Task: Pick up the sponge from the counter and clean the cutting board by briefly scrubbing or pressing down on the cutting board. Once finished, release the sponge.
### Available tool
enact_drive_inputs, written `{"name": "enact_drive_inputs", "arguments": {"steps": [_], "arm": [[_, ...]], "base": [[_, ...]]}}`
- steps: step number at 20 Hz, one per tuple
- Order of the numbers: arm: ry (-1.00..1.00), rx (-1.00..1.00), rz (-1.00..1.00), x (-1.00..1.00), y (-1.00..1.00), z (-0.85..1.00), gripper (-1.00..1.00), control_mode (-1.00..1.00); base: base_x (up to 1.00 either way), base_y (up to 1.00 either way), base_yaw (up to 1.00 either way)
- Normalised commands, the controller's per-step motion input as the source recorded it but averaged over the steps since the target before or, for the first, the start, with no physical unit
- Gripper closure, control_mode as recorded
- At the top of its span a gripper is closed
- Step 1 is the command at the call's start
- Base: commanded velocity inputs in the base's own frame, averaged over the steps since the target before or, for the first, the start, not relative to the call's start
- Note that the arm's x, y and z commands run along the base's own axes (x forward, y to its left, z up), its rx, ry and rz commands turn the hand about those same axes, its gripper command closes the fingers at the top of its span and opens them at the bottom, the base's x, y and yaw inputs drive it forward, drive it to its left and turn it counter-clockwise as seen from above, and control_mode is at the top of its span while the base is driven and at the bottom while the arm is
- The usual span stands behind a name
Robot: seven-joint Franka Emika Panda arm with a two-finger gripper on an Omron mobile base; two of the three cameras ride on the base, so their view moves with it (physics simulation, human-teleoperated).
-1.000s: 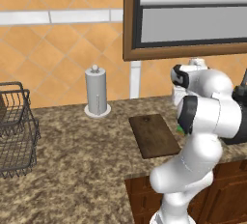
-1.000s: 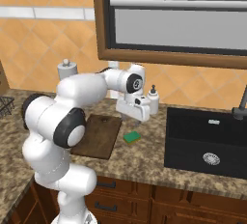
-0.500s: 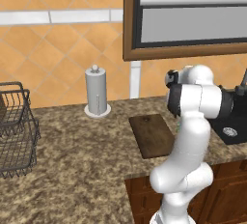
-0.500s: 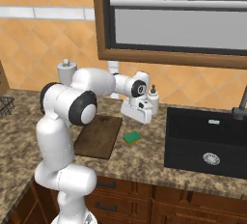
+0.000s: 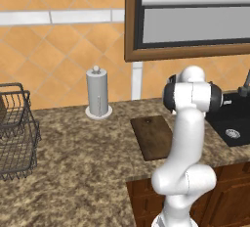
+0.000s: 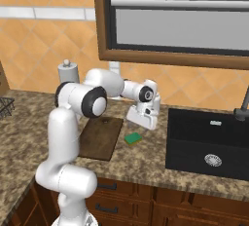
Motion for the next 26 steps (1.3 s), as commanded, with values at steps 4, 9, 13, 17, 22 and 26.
{"name": "enact_drive_inputs", "arguments": {"steps": [4, 9, 13, 17, 22, 26], "arm": [[0.02, 0.01, -0.08, -0.06, 0.00, -0.17, -1.00, -1.00], [0.00, 0.00, -0.12, -0.34, 0.03, -0.05, -1.00, -1.00], [-0.03, -0.01, -0.08, -0.38, 0.22, 0.00, -1.00, -1.00], [0.00, -0.06, -0.05, -0.05, 0.28, 0.00, -1.00, -1.00], [0.01, -0.02, -0.02, 0.01, 0.09, -0.14, -1.00, -1.00], [0.00, 0.00, 0.00, 0.00, -0.01, -0.25, -1.00, -1.00]], "base": [[0.00, 0.00, 0.00], [0.00, 0.00, 0.00], [0.00, 0.00, 0.00], [0.00, 0.00, 0.00], [0.00, 0.00, 0.00], [0.00, 0.00, 0.00]]}}
